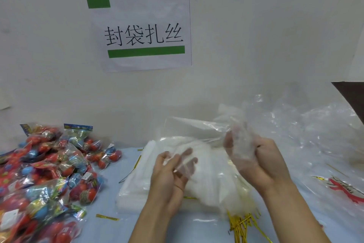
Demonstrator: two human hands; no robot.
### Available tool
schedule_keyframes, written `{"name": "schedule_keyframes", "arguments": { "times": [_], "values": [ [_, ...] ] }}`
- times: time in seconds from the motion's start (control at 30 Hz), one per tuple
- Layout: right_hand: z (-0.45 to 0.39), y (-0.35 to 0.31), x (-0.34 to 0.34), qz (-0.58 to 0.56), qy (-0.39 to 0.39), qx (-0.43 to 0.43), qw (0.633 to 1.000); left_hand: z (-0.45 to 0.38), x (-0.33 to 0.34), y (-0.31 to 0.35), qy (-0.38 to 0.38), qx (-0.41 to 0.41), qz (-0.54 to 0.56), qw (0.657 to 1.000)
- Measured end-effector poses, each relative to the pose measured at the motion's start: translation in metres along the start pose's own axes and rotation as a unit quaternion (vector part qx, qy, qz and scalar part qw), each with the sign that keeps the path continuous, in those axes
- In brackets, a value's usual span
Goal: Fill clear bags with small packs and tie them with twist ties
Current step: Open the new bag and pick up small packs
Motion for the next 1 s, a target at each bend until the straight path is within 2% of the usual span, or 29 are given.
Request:
{"name": "schedule_keyframes", "arguments": {
  "times": [0.03,0.07,0.13,0.17,0.23,0.33,0.47,0.53,0.67,0.83,1.0],
  "values": [
    [0.001,-0.002,-0.005,-0.005,-0.009,0.019,1.000,-0.003,-0.009,0.009,0.023,0.033,-0.014,0.999],
    [0.001,-0.004,-0.020,0.023,0.027,0.035,0.999,-0.006,-0.017,0.014,0.032,0.057,-0.048,0.997],
    [0.000,-0.008,-0.047,0.157,0.148,0.025,0.976,-0.006,-0.026,0.025,0.069,0.125,-0.170,0.975],
    [0.001,-0.010,-0.054,0.218,0.184,0.018,0.958,-0.007,-0.030,0.027,0.083,0.152,-0.217,0.961],
    [0.004,-0.014,-0.057,0.302,0.215,-0.008,0.929,-0.008,-0.035,0.027,0.108,0.181,-0.249,0.945],
    [0.002,-0.017,-0.059,0.350,0.259,-0.020,0.900,-0.010,-0.042,0.024,0.142,0.186,-0.252,0.939],
    [-0.001,-0.011,-0.062,0.396,0.237,0.039,0.887,-0.012,-0.049,0.023,0.168,0.156,-0.263,0.937],
    [-0.001,-0.010,-0.063,0.454,0.222,0.053,0.861,-0.013,-0.052,0.021,0.180,0.126,-0.273,0.936],
    [0.000,-0.015,-0.068,0.544,0.238,0.002,0.805,-0.015,-0.050,0.018,0.173,0.104,-0.282,0.938],
    [0.003,-0.029,-0.071,0.522,0.286,-0.052,0.801,-0.015,-0.050,0.023,0.183,0.147,-0.279,0.931],
    [0.009,-0.040,-0.069,0.548,0.309,-0.118,0.769,-0.014,-0.050,0.026,0.174,0.164,-0.289,0.927]
  ]
}}
Point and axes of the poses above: each hand's wrist, its own z-axis away from the middle knuckle, its own x-axis out of the palm, y = z × x, the point moved 6 cm from there along -z, towards the middle knuckle, and after that the axes turned 2 degrees about z, right-handed, at the moved point
